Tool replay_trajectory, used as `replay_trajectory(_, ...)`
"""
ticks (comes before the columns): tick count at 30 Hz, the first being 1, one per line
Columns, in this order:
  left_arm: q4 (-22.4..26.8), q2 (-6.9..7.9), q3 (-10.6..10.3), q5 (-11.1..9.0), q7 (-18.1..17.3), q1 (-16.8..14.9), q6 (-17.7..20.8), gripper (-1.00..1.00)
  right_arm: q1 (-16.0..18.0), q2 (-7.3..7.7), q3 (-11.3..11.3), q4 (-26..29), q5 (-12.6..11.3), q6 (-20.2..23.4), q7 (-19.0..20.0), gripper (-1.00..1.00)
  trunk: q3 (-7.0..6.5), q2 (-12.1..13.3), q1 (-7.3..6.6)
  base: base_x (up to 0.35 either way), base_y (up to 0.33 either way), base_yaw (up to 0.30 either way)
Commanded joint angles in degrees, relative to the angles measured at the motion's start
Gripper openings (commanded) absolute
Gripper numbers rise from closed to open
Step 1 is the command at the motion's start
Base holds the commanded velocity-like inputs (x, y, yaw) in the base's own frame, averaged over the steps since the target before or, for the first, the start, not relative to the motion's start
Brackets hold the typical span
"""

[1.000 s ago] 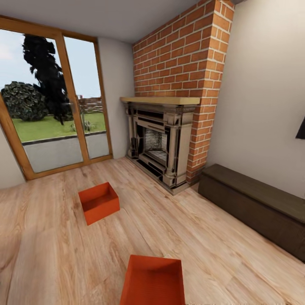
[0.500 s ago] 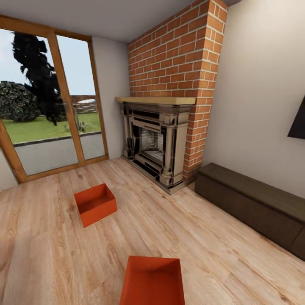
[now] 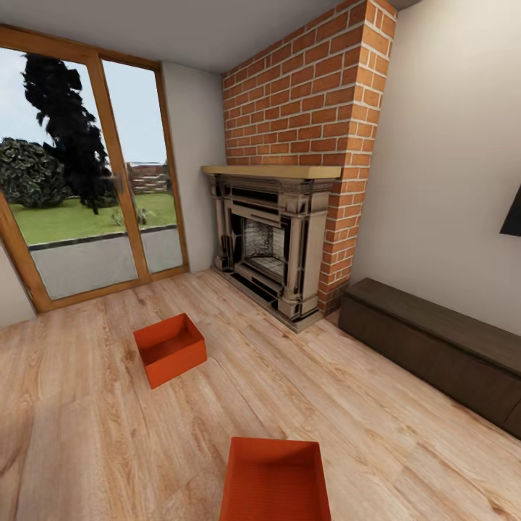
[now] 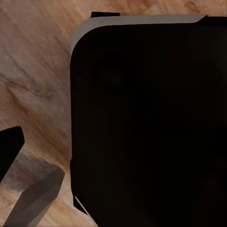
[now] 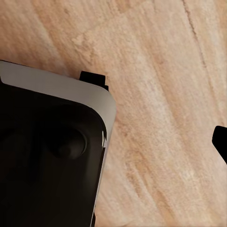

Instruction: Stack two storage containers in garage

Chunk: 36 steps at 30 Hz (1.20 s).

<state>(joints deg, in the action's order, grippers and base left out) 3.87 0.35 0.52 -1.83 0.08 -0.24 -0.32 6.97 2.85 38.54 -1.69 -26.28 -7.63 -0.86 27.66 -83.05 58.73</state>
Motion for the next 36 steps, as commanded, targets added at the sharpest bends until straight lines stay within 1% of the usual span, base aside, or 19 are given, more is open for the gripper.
replay_trajectory(1,0.0,0.0,0.0,-0.2,0.0,0.0,0.0,1.0,0.0,-0.04,0.5,-0.2,-0.4,-0.3,0.0,1.0,0.06,0.0,0.0,0.0,0.01,0.0)
replay_trajectory(11,0.0,0.0,0.0,-0.2,0.0,0.0,0.0,1.0,0.0,-0.04,0.5,-0.2,-0.5,-0.3,0.0,1.0,0.06,0.0,0.0,0.0,0.002,-0.008)
replay_trajectory(29,0.0,0.0,0.0,-0.2,0.0,0.0,0.0,1.0,0.0,-0.04,0.5,-0.2,-0.5,-0.3,0.0,1.0,0.06,0.0,0.0,0.0,0.0,-0.141)
replay_trajectory(36,0.0,0.0,0.0,-0.2,0.0,0.0,0.0,1.0,0.1,-0.04,0.5,-0.2,-0.5,-0.3,0.0,1.0,0.06,0.0,0.0,0.0,0.0,-0.049)
